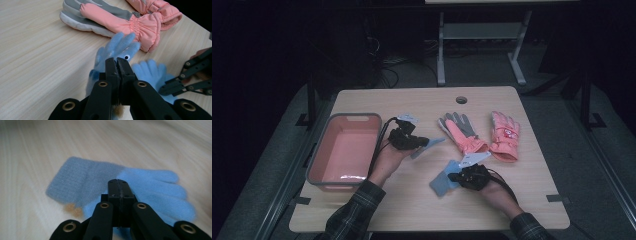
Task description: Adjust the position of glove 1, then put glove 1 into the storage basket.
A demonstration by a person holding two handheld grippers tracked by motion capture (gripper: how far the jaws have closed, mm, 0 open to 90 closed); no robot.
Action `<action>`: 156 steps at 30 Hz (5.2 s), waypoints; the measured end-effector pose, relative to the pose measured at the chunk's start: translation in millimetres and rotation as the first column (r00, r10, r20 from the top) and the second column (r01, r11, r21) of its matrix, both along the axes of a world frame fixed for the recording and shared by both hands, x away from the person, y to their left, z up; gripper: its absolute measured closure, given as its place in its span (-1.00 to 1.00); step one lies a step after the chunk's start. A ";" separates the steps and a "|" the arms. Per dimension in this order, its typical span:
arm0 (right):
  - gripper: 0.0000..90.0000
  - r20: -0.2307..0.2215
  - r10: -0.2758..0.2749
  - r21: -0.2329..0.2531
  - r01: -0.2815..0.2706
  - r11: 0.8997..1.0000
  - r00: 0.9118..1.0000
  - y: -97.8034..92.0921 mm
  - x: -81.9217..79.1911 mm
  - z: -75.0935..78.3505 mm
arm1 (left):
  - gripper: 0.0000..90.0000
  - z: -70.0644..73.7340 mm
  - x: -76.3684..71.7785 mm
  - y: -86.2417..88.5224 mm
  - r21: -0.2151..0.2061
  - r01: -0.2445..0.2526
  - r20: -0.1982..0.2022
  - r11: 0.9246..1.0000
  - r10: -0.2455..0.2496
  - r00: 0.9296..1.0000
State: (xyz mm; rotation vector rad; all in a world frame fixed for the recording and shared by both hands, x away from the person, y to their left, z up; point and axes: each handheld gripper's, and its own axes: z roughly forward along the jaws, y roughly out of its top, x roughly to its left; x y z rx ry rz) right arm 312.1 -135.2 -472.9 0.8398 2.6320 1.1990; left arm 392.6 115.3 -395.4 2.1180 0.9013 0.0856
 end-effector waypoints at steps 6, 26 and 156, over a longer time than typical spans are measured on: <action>0.79 -0.003 -0.008 0.028 0.008 1.000 1.000 -4.5 2.4 5.4 | 0.96 0.7 -3.4 -2.6 -0.004 0.003 -0.008 1.000 -0.003 1.000; -0.20 0.030 -0.232 -0.031 0.233 0.972 0.972 -116.7 -17.6 1.0 | 0.96 -5.3 -32.7 -32.4 0.040 0.080 -0.039 0.996 -0.078 0.996; -0.46 0.064 -0.263 -0.031 0.265 0.964 0.963 -123.6 -12.7 -8.6 | 0.30 -64.8 -61.8 -75.5 0.258 0.217 0.073 0.942 -0.243 0.967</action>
